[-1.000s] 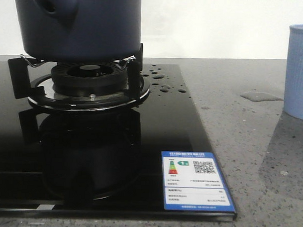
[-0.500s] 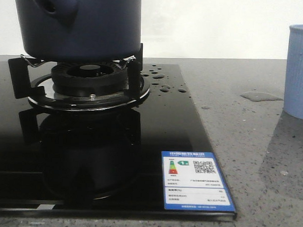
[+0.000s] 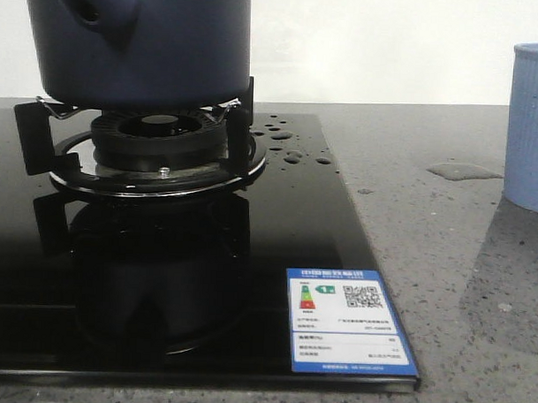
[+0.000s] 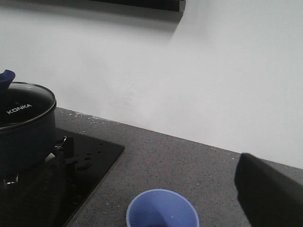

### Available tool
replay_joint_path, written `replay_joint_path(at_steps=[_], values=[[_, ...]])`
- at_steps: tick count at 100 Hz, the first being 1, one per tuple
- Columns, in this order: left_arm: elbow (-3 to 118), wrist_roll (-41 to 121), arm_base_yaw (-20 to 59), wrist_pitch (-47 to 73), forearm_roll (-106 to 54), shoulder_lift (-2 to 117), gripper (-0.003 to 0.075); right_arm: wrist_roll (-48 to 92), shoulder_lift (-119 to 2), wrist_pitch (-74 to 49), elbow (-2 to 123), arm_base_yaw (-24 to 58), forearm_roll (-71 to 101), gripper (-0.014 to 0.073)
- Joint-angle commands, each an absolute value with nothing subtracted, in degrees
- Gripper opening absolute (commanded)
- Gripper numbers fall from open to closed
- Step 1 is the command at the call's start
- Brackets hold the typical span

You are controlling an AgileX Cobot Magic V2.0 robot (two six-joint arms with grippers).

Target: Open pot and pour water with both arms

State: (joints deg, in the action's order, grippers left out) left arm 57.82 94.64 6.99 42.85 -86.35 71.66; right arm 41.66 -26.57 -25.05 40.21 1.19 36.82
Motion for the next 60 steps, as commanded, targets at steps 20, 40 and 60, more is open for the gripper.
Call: replay_joint_path(at_steps=[20, 40, 60], values=[[59.67, 106.27, 7.38, 47.79, -97.85, 77.92, 0.0650, 42.40, -27.32, -20.74, 42.05, 0.78, 38.05, 0.0654], [59.67, 106.66, 7.38, 47.90, -100.45, 81.73, 0.0650, 42.40, -27.32, -20.74, 42.05, 0.78, 38.05, 0.0654], [59.67, 106.66, 7.38, 48.74, -101.08, 83.49, 0.0610, 42.40, -27.32, -20.62, 42.05, 0.78, 38.05, 0.0654]])
